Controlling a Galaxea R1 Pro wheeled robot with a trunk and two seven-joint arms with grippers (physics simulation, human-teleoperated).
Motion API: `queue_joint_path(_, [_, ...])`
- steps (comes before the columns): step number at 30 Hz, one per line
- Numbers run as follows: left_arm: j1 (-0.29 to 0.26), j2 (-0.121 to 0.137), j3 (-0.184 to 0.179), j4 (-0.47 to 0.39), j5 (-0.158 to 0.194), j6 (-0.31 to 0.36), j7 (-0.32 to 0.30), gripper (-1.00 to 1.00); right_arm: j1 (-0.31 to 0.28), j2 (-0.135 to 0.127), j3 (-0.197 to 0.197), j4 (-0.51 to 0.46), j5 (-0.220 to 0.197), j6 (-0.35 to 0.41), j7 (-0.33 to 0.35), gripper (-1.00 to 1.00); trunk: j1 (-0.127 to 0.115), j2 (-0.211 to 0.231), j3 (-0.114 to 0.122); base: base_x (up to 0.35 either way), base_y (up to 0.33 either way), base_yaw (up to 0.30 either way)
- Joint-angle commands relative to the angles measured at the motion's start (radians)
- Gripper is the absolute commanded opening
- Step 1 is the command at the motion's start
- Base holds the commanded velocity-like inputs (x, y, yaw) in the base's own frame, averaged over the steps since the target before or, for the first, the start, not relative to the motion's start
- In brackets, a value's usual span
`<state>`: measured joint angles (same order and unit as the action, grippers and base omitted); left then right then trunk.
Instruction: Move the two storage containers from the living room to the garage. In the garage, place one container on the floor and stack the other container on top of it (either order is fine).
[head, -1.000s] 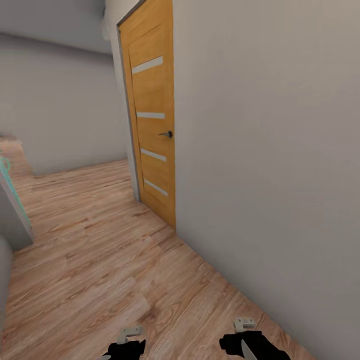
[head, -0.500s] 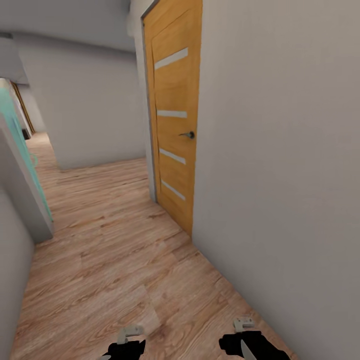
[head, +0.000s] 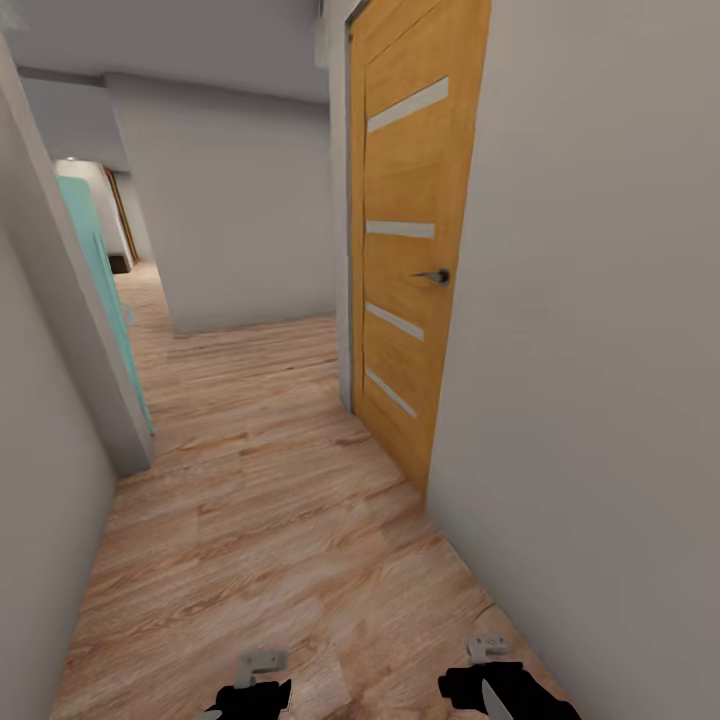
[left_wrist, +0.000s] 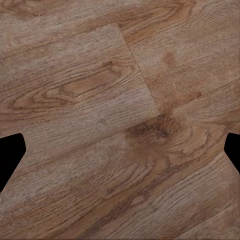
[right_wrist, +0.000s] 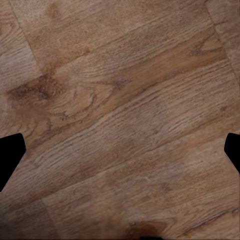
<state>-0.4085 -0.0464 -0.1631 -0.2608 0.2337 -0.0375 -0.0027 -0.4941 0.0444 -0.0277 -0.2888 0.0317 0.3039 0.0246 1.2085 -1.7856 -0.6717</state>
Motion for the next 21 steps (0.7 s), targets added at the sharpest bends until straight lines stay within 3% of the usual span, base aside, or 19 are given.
queue_joint_path(1, [-0.001, 0.0, -0.007, 0.002, 0.01, -0.004, 0.0, 1.0, 0.0, 0.0, -0.003, -0.003, 0.004, 0.006, 0.002, 1.0, 0.001, 0.0, -0.001, 0.344, 0.0, 0.285])
queue_joint_path(6, [-0.001, 0.0, -0.007, 0.002, 0.01, -0.004, 0.0, 1.0, 0.0, -0.001, -0.004, -0.003, 0.002, 0.006, 0.003, 1.0, 0.001, 0.0, -0.001, 0.344, 0.0, 0.207])
queue_joint_path(21, [-0.001, 0.0, -0.007, 0.002, 0.01, -0.003, 0.0, 1.0, 0.0, -0.004, -0.005, -0.003, -0.002, 0.002, 0.005, 1.0, 0.001, 0.0, 0.006, 0.344, 0.0, 0.068])
